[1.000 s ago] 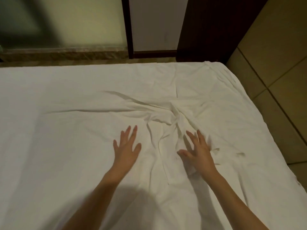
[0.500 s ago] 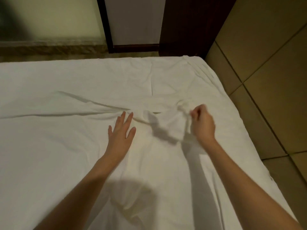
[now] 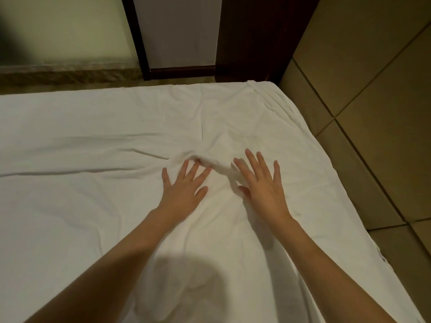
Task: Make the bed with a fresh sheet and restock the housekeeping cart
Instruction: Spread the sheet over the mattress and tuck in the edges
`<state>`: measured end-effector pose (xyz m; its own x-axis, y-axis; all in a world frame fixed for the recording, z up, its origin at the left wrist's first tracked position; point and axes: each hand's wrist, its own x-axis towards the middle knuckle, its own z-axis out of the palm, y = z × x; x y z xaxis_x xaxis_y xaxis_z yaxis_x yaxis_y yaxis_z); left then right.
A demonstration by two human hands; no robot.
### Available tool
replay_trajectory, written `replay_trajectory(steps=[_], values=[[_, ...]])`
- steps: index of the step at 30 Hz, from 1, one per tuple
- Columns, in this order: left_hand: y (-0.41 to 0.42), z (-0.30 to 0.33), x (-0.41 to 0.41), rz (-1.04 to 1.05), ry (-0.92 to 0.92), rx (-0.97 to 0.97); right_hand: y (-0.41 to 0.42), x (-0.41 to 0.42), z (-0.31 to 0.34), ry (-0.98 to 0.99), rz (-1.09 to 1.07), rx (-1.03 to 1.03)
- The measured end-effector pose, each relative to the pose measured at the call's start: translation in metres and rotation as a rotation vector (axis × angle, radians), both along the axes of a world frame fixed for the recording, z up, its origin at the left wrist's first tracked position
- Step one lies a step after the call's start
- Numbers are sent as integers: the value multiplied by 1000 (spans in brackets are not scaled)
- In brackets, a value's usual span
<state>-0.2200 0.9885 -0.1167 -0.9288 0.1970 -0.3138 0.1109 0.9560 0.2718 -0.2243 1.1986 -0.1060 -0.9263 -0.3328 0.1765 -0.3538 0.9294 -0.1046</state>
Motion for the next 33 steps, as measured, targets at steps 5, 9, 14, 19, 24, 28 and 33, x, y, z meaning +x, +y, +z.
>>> replay_trajectory(steps=[5, 9, 14, 19, 24, 28, 33], values=[[-9, -4, -23, -22, 133, -25, 12, -59, 43, -8, -252, -138], [-13, 9, -41, 175, 293, 271, 17, -97, 81, 288, -546, -568], [-62, -16, -32, 343, 493, 229, -19, -47, 12, 26, -156, -237], [-110, -9, -37, 271, 306, -79, -37, -38, -29, -410, -192, -54], [-132, 19, -60, 329, 513, 34, -54, -37, -22, -269, -244, -173], [-130, 12, -81, 347, 665, 40, -76, -26, -16, -295, -228, -218], [-120, -10, -14, 407, 543, -25, -67, -25, -60, -405, -261, 51]])
